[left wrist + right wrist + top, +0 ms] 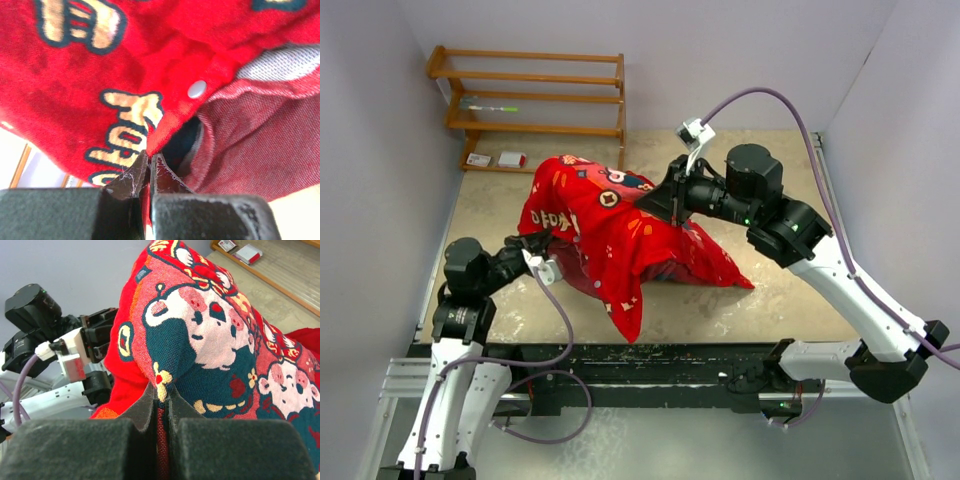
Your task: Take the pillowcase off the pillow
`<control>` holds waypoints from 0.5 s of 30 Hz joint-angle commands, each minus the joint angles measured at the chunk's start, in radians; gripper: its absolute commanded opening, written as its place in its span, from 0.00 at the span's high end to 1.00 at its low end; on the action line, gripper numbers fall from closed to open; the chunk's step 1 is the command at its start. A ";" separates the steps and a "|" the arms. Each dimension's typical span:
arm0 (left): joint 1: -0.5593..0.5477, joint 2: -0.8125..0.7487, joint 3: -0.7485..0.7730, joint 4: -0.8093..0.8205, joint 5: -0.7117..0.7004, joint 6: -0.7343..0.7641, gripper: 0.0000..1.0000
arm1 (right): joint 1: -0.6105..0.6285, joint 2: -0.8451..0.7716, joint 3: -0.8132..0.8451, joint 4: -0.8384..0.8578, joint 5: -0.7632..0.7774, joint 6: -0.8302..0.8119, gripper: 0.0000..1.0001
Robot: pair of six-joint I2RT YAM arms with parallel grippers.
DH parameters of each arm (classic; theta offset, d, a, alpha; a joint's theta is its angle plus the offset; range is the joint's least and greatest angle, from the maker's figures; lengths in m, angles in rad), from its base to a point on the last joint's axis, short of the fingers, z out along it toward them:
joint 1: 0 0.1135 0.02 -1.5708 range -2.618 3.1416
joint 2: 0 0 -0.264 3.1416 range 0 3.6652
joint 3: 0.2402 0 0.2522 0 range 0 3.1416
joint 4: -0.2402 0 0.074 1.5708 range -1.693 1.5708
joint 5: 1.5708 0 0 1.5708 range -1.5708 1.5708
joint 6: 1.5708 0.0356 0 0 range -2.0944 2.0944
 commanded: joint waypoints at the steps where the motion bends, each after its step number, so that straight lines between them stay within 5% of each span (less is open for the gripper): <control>1: 0.003 -0.032 0.092 0.182 -0.018 -0.132 1.00 | -0.041 -0.038 0.070 0.159 -0.008 0.005 1.00; 8: 0.003 0.144 0.473 0.246 -0.080 -0.330 1.00 | -0.204 0.105 0.126 0.156 -0.008 0.056 0.98; 11: 0.003 0.197 0.611 0.211 -0.045 -0.370 1.00 | -0.218 0.195 0.223 0.154 0.011 0.060 0.72; 15: 0.003 0.268 0.773 0.102 0.016 -0.409 1.00 | -0.219 0.321 0.425 0.092 0.032 0.057 0.50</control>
